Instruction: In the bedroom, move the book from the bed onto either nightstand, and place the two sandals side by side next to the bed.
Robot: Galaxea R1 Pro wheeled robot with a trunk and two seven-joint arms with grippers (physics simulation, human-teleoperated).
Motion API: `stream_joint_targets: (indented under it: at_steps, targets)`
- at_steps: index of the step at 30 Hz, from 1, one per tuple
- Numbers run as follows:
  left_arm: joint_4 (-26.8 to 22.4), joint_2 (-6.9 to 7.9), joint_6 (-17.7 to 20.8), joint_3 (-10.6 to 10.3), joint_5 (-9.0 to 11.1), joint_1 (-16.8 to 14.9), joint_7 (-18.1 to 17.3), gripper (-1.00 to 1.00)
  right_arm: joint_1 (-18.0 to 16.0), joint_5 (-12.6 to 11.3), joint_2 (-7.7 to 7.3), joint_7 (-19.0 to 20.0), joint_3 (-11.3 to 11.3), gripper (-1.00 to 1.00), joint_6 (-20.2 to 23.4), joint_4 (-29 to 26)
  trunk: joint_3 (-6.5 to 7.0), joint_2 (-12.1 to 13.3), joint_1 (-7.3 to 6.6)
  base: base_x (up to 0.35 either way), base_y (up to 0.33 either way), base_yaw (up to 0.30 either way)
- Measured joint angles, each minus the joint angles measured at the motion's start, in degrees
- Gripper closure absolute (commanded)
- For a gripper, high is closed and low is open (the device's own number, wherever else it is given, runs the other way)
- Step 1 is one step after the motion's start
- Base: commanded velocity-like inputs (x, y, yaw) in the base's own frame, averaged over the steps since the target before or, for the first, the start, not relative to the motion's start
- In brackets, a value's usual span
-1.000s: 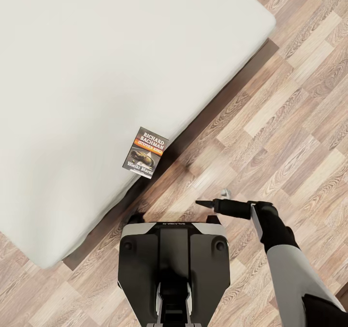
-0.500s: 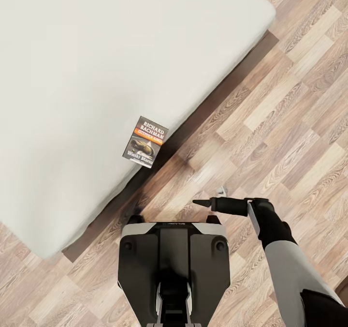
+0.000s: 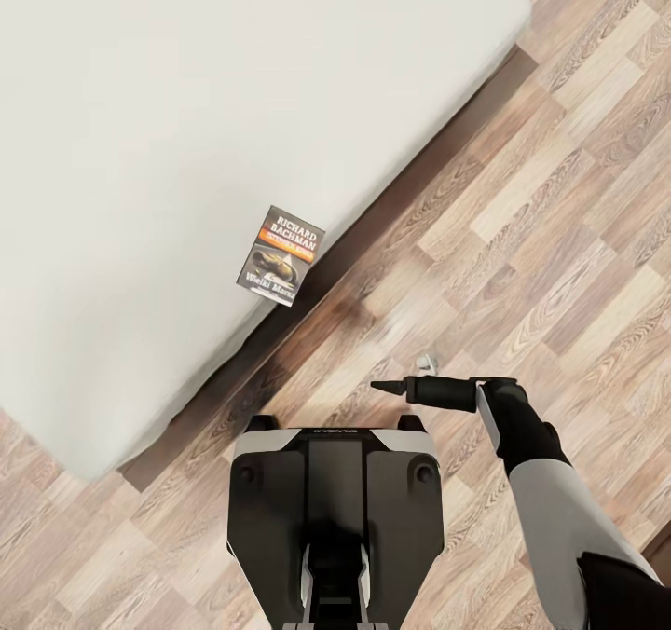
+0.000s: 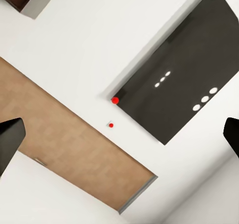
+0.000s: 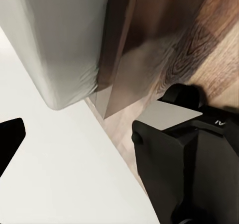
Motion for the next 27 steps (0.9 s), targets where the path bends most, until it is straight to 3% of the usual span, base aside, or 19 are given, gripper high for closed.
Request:
stream_joint_targets:
  at_steps: [18,27]
  targets:
    - [0.1,0.01,0.0,0.1,0.0,0.1,0.0,-1.0,-2.5,0.0,0.77,-0.1,0.3,-1.0,-0.8,0.1,0.0,0.0,-0.01,-0.137,0.072,0.0]
    - [0.1,0.01,0.0,0.2,0.0,0.1,0.0,-1.0,-4.9,-0.2,2.49,-0.6,1.6,-1.0,-1.6,0.1,0.0,0.0,-0.02,-0.042,0.219,0.0]
